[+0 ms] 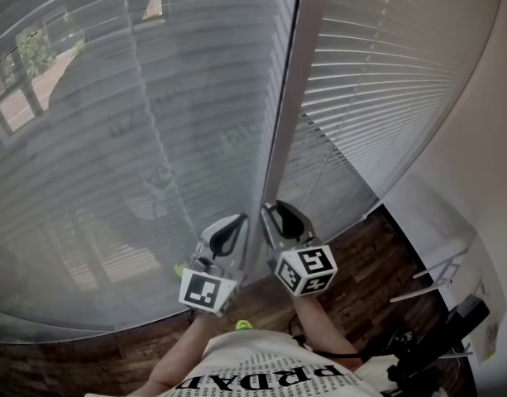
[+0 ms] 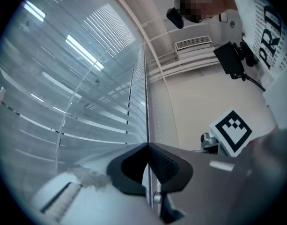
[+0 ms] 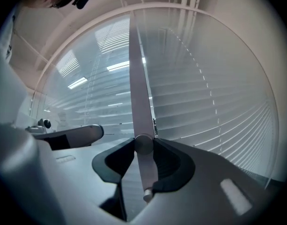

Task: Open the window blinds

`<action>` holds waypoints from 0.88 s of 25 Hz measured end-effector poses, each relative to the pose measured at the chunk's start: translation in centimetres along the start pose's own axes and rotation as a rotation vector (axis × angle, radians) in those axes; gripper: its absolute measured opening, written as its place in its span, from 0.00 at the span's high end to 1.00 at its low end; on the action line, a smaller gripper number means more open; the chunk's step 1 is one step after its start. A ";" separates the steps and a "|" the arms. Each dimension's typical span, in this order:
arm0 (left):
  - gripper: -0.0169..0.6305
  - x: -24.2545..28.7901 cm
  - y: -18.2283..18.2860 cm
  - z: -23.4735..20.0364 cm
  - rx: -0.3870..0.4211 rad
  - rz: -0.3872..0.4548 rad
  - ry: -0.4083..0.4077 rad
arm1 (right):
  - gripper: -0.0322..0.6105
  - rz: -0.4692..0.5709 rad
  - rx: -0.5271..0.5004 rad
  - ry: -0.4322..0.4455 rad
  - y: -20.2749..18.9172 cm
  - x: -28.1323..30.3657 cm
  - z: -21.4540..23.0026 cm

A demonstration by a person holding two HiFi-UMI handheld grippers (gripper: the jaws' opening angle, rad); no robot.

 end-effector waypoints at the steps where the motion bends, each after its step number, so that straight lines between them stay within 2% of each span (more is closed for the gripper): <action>1: 0.96 0.0 0.0 0.0 0.000 0.000 -0.001 | 0.74 0.003 0.018 0.001 0.0 0.0 0.0; 5: 0.96 -0.1 0.1 -0.2 0.001 -0.002 -0.002 | 0.74 0.008 0.073 0.005 0.0 0.1 0.1; 12: 0.96 -0.1 0.3 -0.3 0.010 -0.001 -0.011 | 0.74 -0.001 0.051 0.004 0.0 0.1 0.2; 15: 0.96 0.0 0.4 -0.3 0.009 0.008 -0.010 | 0.74 -0.010 0.030 0.029 0.0 0.1 0.2; 16: 0.96 -0.1 0.3 -0.3 0.009 0.010 -0.010 | 0.74 -0.023 -0.001 0.040 0.0 0.0 0.1; 18: 0.96 -0.2 0.1 -0.2 0.009 0.006 -0.010 | 0.73 -0.065 -0.145 0.043 0.1 -0.3 0.0; 22: 0.96 -0.4 0.0 -0.2 0.007 -0.009 -0.007 | 0.71 -0.165 -0.606 0.011 0.7 -0.4 -1.3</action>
Point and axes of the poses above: the fingertips, and each gripper's own axes: x forward along the fingers, z to its right, y out of its top, the point moved 2 cm from there along -x, backward along the fingers, and after that the axes turned 1 degree about y, right-handed, at the moved point
